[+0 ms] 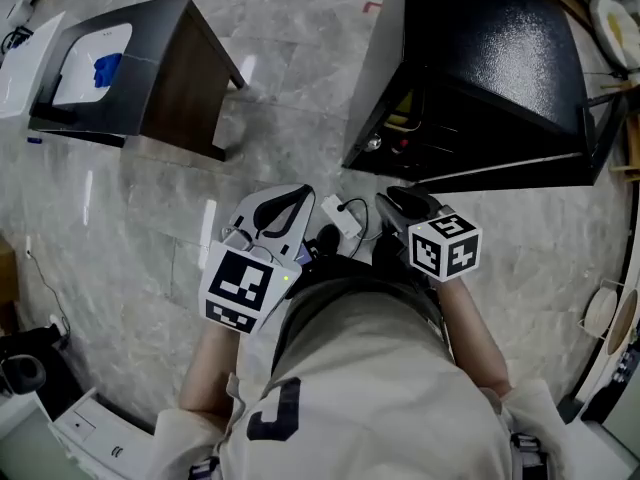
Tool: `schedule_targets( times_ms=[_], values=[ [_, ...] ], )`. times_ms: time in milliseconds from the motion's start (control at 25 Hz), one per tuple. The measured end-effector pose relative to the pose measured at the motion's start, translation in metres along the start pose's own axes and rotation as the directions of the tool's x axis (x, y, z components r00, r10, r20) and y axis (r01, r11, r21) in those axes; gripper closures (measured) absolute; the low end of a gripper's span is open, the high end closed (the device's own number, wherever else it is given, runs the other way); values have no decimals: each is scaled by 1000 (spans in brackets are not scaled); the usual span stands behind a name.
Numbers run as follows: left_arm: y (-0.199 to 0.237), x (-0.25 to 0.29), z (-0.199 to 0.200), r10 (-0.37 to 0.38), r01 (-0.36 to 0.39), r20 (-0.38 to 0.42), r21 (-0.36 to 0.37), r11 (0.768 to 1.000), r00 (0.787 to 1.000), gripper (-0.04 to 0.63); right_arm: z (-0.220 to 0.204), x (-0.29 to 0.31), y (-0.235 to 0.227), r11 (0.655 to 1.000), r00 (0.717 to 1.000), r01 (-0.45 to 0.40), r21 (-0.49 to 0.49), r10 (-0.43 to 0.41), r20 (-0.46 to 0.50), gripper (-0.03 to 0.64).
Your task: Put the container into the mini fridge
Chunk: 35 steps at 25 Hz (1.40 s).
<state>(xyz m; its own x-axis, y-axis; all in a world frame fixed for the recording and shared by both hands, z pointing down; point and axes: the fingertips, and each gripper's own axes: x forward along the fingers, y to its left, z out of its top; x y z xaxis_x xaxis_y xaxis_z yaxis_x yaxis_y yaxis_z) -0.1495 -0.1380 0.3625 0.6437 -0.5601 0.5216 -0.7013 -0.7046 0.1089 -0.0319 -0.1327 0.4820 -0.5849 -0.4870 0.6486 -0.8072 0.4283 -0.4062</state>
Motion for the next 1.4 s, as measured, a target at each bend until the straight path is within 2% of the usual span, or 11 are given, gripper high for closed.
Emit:
schedule_targets(
  times_ms=[160, 400, 600, 800, 1080, 1240, 1400],
  values=[
    [-1, -7, -3, -40, 40, 22, 3, 999, 999, 538, 14, -14, 27, 999, 998, -42, 27, 41, 41, 506],
    [-15, 3, -7, -95, 95, 15, 20, 995, 995, 538, 26, -35, 55, 986, 985, -130, 103, 116, 129, 506],
    [-49, 5, 12, -131, 129, 22, 61, 990, 991, 538, 34, -67, 57, 994, 978, -104, 14, 100, 183, 506],
    [-108, 22, 30, -167, 165, 17, 86, 983, 986, 538, 29, -118, 41, 990, 955, -141, 14, 133, 267, 506],
    [-203, 56, 44, -221, 221, -22, 169, 960, 975, 538, -13, -197, -11, 988, 927, -124, 89, 83, 367, 506],
    [-242, 67, 58, -209, 206, -9, 196, 959, 978, 538, -15, -247, -39, 995, 883, -84, 44, 54, 466, 516],
    [-265, 67, 71, -160, 151, 31, 193, 970, 987, 538, -26, -281, -46, 997, 865, -75, -12, 71, 497, 557]
  ],
)
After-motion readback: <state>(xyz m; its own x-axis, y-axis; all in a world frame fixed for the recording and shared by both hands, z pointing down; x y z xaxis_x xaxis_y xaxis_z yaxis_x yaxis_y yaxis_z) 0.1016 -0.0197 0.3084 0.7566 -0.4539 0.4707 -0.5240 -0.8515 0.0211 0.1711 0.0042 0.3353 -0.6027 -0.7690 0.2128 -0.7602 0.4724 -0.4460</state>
